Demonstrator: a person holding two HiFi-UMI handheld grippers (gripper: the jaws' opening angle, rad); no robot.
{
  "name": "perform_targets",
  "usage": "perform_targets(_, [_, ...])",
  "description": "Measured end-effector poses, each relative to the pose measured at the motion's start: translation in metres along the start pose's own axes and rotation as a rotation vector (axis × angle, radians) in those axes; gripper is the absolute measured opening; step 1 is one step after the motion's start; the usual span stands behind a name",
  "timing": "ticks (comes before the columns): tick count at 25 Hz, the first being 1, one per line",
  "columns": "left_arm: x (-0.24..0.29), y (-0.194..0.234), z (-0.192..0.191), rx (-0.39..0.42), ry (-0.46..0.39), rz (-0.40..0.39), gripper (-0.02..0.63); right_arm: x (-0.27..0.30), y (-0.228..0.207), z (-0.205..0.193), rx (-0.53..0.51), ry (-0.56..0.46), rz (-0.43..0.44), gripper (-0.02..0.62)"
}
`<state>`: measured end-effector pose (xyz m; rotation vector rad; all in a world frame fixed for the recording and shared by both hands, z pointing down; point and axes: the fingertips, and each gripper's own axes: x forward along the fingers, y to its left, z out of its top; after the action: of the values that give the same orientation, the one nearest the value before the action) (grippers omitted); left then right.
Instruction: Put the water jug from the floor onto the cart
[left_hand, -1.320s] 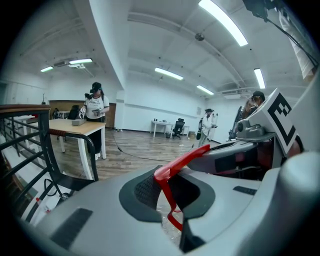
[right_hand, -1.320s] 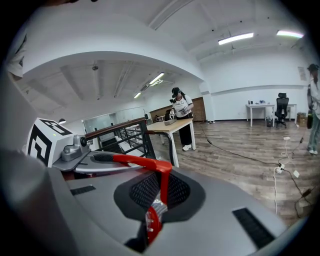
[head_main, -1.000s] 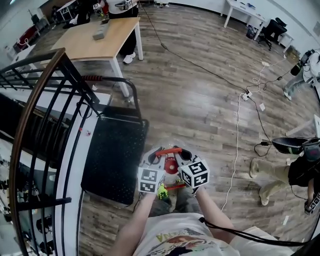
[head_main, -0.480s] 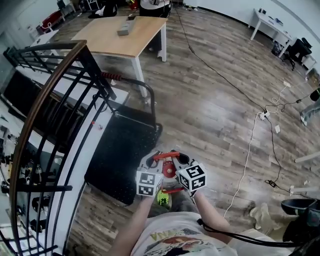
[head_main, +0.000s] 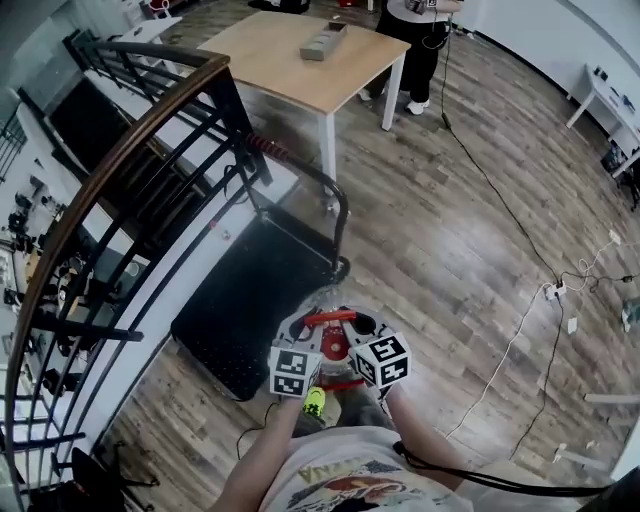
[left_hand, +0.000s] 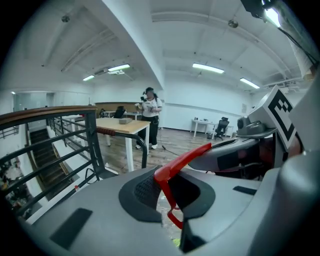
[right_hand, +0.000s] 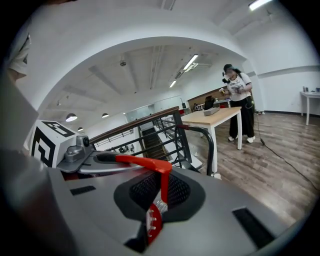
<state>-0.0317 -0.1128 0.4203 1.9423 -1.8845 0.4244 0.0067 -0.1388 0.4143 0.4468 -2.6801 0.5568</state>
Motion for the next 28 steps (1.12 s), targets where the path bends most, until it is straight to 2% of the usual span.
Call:
perform_targets(7, [0.027, 0.03, 0.019, -0.064, -0.018, 0.129, 0.037, 0.037, -0.02, 0.027, -0.068, 0.035, 0.117, 0.02])
perform_targets(13, [0.046, 0.062, 0.033, -0.098, -0.039, 0.201, 0.037, 0.074, -0.029, 0.046, -0.088, 0.052, 0.181, 0.02])
perform_targets(23, [0.05, 0.114, 0.033, -0.146, -0.057, 0.278, 0.035, 0.126, -0.018, 0.058, -0.124, 0.081, 0.251, 0.02])
perform_targets(28, [0.046, 0.144, 0.023, -0.174, -0.052, 0.278, 0.035, 0.156, -0.001, 0.057, -0.133, 0.108, 0.263, 0.02])
